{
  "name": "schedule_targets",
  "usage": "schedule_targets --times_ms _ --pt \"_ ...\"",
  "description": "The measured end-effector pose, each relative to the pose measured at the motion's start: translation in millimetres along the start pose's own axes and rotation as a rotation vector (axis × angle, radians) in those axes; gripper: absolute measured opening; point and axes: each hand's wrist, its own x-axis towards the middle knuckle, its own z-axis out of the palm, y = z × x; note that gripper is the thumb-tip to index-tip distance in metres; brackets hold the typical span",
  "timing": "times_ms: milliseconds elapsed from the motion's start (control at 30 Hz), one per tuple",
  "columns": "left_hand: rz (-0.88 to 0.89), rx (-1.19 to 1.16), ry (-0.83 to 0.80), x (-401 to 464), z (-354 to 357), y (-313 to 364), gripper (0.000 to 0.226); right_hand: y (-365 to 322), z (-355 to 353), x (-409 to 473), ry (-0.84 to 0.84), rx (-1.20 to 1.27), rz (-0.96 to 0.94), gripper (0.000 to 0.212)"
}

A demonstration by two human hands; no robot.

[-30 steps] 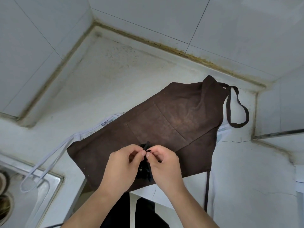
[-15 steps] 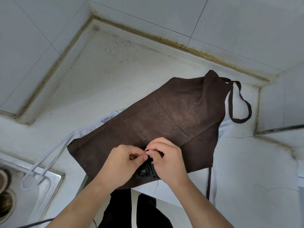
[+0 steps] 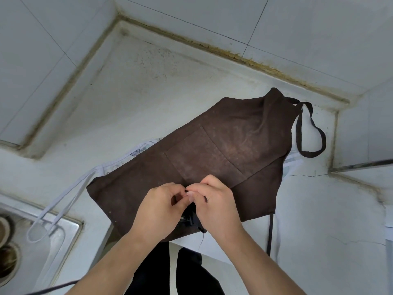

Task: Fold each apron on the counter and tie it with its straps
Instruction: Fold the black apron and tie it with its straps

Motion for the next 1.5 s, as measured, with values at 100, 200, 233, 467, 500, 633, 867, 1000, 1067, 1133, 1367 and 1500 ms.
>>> schedule_targets --times_ms 100,200,233,467,500,633,867,1000,1067,1133,1367,1500 --pt "-0.036 -0.092 -0.037 -1 0 -5 0.024 -1 -3 2 -0.013 0.110 0.060 0.019" --pt "-0.108 -0.156 -0.078 0 -3 -9 0.022 -2 -8 1 -0.087 0.265 0.196 0.022" --pt "-0.124 -0.162 -0.096 0 -4 -10 0.023 -2 -10 1 -0.111 0.282 0.223 0.024" --pt "-0.183 -0.285 -0.185 0 -10 -10 0.024 -4 -11 -6 -0.133 0.258 0.267 0.017" --pt "-0.183 -0.274 -0.184 0 -9 -9 0.024 -6 -9 -7 -0.124 0.274 0.305 0.020" --pt "-0.211 -0.303 -0.086 -2 -9 -6 0.028 -9 -7 -6 -0.126 0.403 0.503 0.023" --pt "-0.241 -0.445 -0.048 -3 -9 -1 0.013 -17 -6 -11 -0.227 0.539 0.621 0.015" --pt "-0.228 -0.399 -0.093 -1 -12 -8 0.014 -15 1 -13 -0.198 0.469 0.599 0.014" --pt "-0.229 -0.390 -0.102 0 -12 -11 0.014 -14 4 -14 -0.154 0.412 0.574 0.014" --pt "-0.226 -0.375 -0.111 0 -11 -11 0.014 -14 5 -16 -0.108 0.378 0.549 0.016" --pt "-0.199 -0.377 -0.121 -1 -10 -14 0.014 -13 2 -18 -0.091 0.278 0.388 0.015" --pt "-0.166 -0.316 -0.120 -2 -12 -9 0.017 -9 2 -14 -0.080 0.242 0.345 0.014"
